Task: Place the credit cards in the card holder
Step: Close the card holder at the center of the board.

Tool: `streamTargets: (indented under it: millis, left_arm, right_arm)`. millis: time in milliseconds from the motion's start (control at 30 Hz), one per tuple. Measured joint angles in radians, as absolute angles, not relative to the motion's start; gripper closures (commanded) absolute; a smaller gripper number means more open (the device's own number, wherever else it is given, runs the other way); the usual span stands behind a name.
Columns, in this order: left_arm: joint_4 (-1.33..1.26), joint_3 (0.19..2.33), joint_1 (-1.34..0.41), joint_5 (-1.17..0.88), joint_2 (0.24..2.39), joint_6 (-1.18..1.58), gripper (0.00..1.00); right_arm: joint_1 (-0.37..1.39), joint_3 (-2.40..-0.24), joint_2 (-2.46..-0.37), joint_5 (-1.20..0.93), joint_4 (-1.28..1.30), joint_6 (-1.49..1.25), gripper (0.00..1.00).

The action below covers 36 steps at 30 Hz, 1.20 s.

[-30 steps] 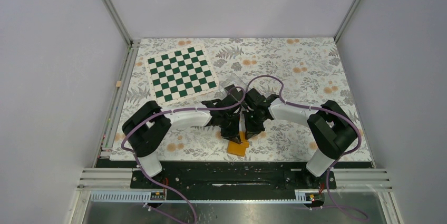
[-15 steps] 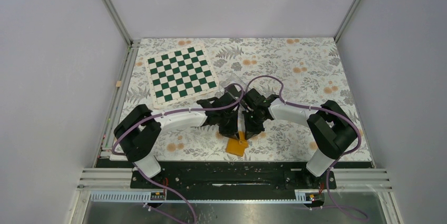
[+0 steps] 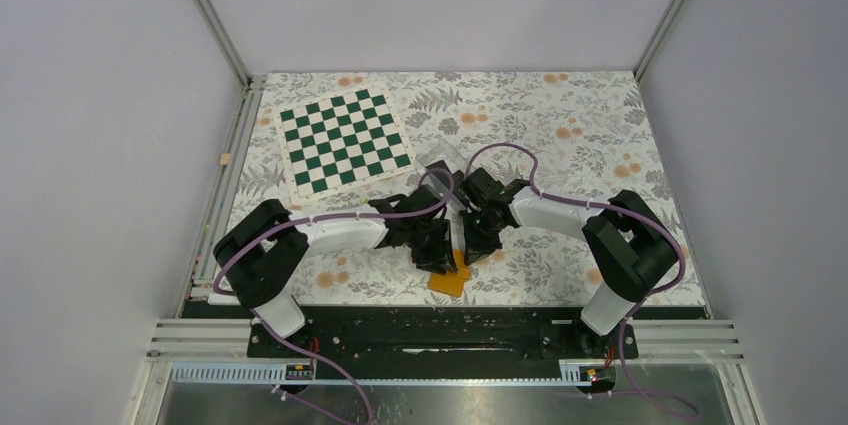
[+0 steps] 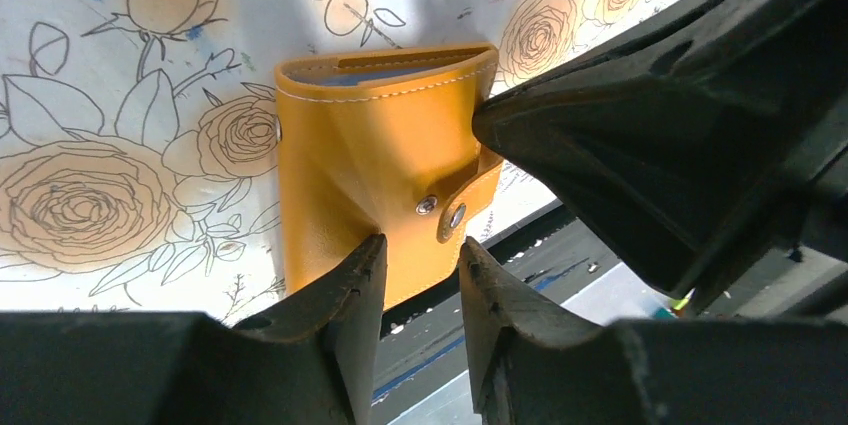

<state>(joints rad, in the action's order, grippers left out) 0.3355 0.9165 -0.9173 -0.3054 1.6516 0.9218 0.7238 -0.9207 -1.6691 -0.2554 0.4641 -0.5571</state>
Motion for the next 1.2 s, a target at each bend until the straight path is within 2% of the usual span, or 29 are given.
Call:
streamTargets:
  millis: [433,567,1200]
  left_arm:
    - [0.209,0.857,-0.902,-0.356,1.658,0.999,0.86]
    - [0.21,0.858,-0.902,-0.36,1.668,0.999,1.0]
    - [0.218,0.858,-0.892,-0.358,1.637,0.988,1.0]
  right_arm:
    - [0.724,-0.921,-1.669,-0.255,0.465,-0.557,0.96]
    - [0.724,-0.921,-1.669,-0.255,0.465,-0.557,0.96]
    - [0.724,-0.921,-1.669,-0.255,0.466,-0.557,0.96]
